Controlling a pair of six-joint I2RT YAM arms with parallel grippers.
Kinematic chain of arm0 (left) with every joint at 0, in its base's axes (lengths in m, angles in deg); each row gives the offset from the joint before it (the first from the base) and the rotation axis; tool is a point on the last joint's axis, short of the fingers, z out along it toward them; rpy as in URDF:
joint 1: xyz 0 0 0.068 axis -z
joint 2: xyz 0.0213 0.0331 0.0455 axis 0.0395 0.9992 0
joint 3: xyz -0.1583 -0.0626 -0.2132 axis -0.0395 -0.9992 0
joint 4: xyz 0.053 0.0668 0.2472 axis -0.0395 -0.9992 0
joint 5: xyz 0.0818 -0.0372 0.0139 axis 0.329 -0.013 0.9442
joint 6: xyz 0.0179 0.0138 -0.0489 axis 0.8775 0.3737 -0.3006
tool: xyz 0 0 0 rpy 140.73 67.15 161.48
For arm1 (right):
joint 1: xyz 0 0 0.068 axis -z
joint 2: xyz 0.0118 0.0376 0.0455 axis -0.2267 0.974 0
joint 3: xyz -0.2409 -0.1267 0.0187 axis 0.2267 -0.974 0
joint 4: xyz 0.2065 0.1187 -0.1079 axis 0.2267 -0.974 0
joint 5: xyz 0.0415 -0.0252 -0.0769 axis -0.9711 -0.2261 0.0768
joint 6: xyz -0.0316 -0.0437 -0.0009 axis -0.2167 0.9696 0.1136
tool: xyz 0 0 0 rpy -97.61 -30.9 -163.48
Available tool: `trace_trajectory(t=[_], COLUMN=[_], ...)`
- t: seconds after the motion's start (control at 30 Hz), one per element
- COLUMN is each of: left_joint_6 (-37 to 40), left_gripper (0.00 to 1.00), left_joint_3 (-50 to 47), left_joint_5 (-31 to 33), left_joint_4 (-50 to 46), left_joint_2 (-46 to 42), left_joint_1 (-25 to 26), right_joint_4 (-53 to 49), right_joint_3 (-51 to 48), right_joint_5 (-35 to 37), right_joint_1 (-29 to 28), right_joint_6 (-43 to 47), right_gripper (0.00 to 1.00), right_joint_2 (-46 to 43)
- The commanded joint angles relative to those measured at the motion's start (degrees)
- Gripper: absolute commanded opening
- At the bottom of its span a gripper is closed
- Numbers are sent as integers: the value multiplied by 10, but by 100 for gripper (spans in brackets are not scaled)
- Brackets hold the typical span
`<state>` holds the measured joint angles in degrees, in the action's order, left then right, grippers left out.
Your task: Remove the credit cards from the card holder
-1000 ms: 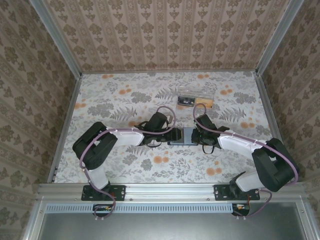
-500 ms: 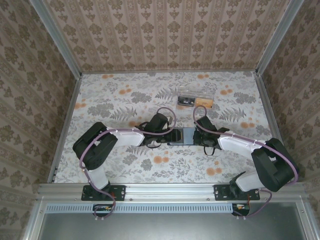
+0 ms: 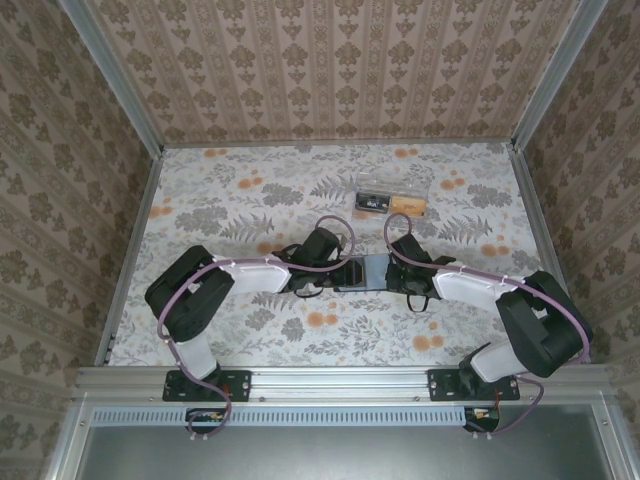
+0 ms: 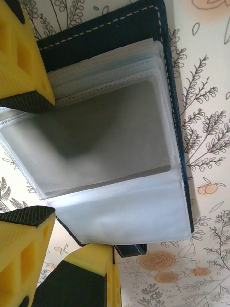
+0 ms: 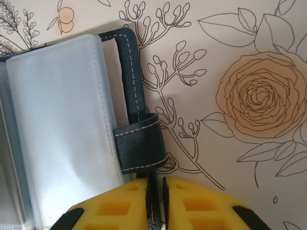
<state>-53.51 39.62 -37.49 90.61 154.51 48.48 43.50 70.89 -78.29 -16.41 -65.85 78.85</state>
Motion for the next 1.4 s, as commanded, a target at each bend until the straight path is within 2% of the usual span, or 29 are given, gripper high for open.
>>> trace_trajectory(t=[0.0, 0.53, 1.37], left_joint_6=[11, 8, 22], left_gripper=[58, 54, 55], left_joint_3=[9, 5, 28], left_joint_5=[26, 43, -7], left_joint_4=[-46, -52, -24], left_joint_2=[-13, -30, -3], left_joint_1=[4, 9, 17], right_joint_4=[-2, 7, 9], right_joint_3=[-7, -9, -9], right_joint_5=[-10, -18, -21], right_joint_1=[-3, -3, -3], right_joint_6=[3, -1, -2], right_gripper=[19, 19, 19], right_joint_2=[9, 19, 22])
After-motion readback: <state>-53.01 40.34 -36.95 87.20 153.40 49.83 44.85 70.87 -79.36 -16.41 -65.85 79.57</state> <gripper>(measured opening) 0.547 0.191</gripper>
